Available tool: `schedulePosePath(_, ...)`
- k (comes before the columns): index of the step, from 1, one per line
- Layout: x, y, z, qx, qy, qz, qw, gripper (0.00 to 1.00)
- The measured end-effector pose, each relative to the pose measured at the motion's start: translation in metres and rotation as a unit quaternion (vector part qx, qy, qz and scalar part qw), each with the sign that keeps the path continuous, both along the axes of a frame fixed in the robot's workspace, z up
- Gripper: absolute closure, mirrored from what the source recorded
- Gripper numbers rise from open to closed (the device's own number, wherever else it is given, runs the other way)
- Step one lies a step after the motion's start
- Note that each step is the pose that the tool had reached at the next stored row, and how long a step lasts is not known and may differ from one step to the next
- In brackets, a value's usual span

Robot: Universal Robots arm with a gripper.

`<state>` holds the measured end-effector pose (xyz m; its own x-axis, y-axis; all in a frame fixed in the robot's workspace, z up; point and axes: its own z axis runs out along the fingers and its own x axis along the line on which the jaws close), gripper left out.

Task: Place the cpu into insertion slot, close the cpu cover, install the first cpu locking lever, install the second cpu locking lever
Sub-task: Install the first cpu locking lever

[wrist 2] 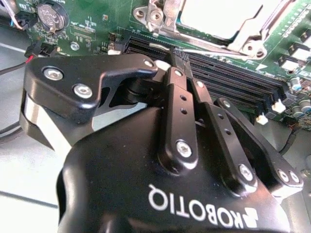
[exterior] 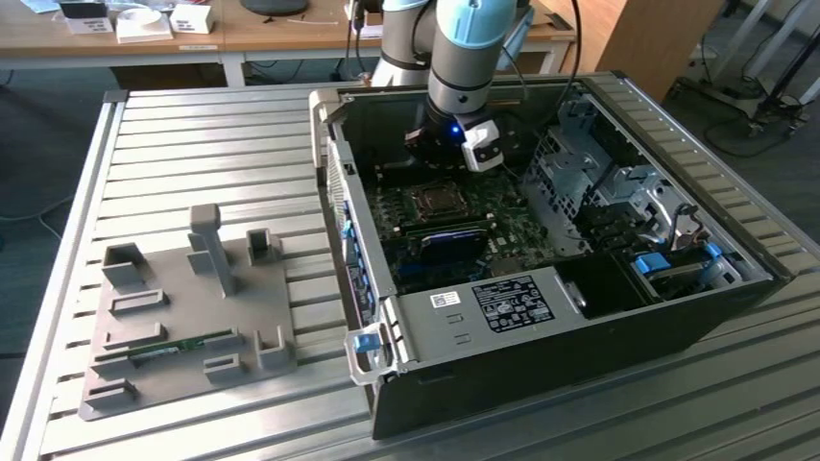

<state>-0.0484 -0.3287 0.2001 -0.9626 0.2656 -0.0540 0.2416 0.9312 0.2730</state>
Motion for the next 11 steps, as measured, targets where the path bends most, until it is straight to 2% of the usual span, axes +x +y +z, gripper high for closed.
schedulePosePath(11,0.0008,-0.0027,-0.0021,-0.0001,0.0000,-0.003,1.0000,0.89)
